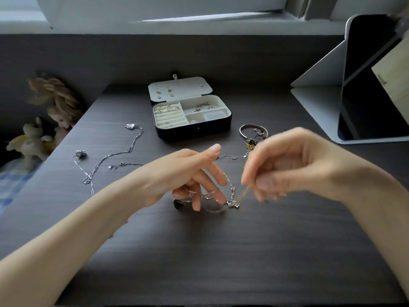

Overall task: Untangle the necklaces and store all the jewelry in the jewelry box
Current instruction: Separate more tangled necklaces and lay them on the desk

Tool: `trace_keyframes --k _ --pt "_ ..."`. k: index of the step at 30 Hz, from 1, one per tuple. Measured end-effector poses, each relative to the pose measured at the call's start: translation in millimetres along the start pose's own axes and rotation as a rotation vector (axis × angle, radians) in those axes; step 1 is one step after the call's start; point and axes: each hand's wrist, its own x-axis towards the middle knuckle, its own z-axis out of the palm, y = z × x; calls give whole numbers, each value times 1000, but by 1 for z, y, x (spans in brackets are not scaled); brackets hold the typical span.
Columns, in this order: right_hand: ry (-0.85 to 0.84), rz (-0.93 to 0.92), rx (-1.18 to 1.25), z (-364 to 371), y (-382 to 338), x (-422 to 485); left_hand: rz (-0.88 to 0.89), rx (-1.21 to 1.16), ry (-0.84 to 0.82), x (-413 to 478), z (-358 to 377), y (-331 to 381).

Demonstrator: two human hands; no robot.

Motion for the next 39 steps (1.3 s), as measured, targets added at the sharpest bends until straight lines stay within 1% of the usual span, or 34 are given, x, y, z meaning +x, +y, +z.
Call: trace_keyframes --k 2,3,5,8,10,13,16,18,21,24,27,30,33,37,39 --pt "168 -89 58 -2 -3 6 -3 22 -14 0 -1 0" --pt "240 -111 48 -3 -4 11 -10 24 -22 1 -1 0" --pt "351 -120 -58 -4 -6 20 -22 17 -45 1 -1 1" --pt "468 -112 -186 -4 -9 33 -42 -22 -52 0 -1 1" --pt "503 -114 -275 -2 -10 40 -64 -52 -23 -2 1 -2" --pt "471 -111 -377 4 -8 50 -71 -90 75 -8 1 -5" --pt "454 -86 -358 13 0 58 -69 -149 179 -18 0 -9" --pt "444 -83 -345 19 5 63 -72 -94 248 -23 2 -12" --pt "433 -59 -295 27 8 68 -49 87 333 -28 6 -17" --pt "398 10 -168 35 11 74 -30 141 368 -32 10 -19" --pt "352 75 -115 39 14 77 -38 115 372 -36 10 -18" --pt "266 105 -85 42 17 78 -46 54 363 -41 7 -16" --pt "220 97 -163 45 21 76 -51 -37 345 -46 2 -16" --pt "242 78 -340 47 25 75 -78 -137 335 -49 -2 -17" --pt "274 77 -479 49 28 72 -87 -166 336 -49 -3 -18"
